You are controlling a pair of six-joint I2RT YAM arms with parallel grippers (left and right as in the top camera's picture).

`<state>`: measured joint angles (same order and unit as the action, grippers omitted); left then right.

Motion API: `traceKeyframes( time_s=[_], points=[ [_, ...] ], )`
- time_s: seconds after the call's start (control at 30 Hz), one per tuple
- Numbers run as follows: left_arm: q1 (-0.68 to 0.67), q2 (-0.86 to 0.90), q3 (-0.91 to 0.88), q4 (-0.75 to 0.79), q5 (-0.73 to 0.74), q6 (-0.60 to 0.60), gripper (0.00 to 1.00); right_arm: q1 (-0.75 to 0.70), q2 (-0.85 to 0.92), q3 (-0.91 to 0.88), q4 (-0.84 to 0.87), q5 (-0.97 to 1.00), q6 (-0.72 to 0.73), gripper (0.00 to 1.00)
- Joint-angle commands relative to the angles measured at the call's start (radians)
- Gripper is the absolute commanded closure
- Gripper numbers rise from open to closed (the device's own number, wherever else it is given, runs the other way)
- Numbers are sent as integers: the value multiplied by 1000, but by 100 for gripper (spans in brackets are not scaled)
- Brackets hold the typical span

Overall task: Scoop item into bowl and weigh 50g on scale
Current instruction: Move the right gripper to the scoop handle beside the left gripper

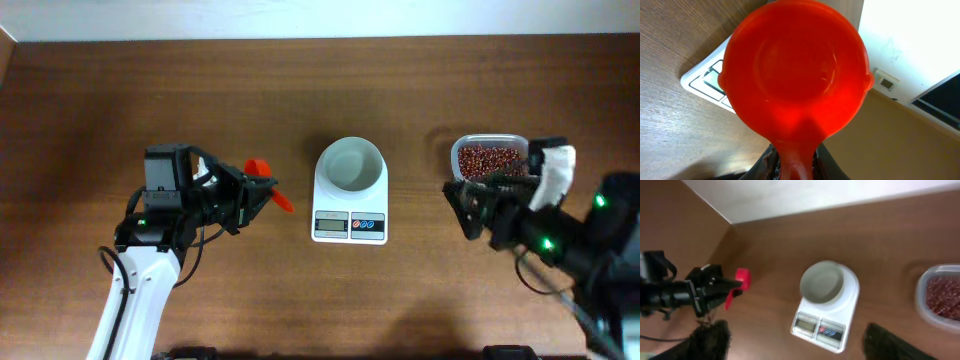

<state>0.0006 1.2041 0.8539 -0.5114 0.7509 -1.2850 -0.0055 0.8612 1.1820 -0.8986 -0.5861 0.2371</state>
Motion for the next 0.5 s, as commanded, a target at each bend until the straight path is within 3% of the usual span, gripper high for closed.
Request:
traceKeyframes(
  time_s=[0.0, 0.2, 0.47],
  points=[
    [-2, -8, 14, 2, 21, 55, 100, 6, 82, 14, -34, -50, 53, 18],
    [-2, -8, 14, 2, -10, -29, 100, 97, 222, 14, -51, -48, 61, 18],
    [-3, -8, 14, 2, -45, -167, 100, 400, 426, 14, 131, 29, 155, 18]
  ],
)
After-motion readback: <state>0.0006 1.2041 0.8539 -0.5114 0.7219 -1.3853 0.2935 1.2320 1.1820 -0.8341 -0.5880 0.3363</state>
